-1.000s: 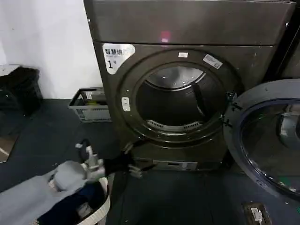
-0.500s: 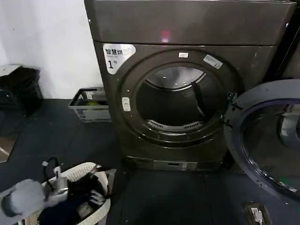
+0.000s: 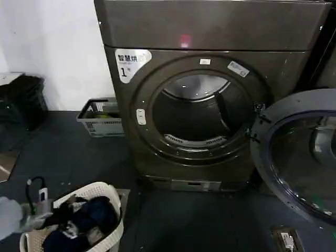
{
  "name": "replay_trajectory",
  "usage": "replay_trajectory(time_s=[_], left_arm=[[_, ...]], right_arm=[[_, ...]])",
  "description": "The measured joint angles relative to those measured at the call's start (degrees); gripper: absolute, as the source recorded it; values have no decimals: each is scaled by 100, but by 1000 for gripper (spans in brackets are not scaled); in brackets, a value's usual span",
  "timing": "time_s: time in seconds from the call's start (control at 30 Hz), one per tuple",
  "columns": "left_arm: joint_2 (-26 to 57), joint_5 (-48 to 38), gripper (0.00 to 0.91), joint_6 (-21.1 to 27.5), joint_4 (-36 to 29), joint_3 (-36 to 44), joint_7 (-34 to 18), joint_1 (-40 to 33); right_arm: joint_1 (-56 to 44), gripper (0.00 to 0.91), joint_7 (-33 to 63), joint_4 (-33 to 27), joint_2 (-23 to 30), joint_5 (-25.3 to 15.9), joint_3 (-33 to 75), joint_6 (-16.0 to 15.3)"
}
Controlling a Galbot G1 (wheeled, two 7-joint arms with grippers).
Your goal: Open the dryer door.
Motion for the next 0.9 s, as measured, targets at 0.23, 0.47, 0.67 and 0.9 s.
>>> replay_trajectory(time_s=[0.23,0.47,0.67,0.9], left_arm=[[117,612,907,-191,437,-6,406,28],[121,888,907,-261,806,-32,641,23],[91,932,907,-261,856,-39,620,20],[94,934,907,-383,963,-42,735,20]], right_arm=[[95,907,6,22,0,-49,-95,0],[113,907,5,17,0,-55,-123,-1],[101,907,4,13,6,-54,-107,-2],[72,907,-4,19,11,-51,-69,4]])
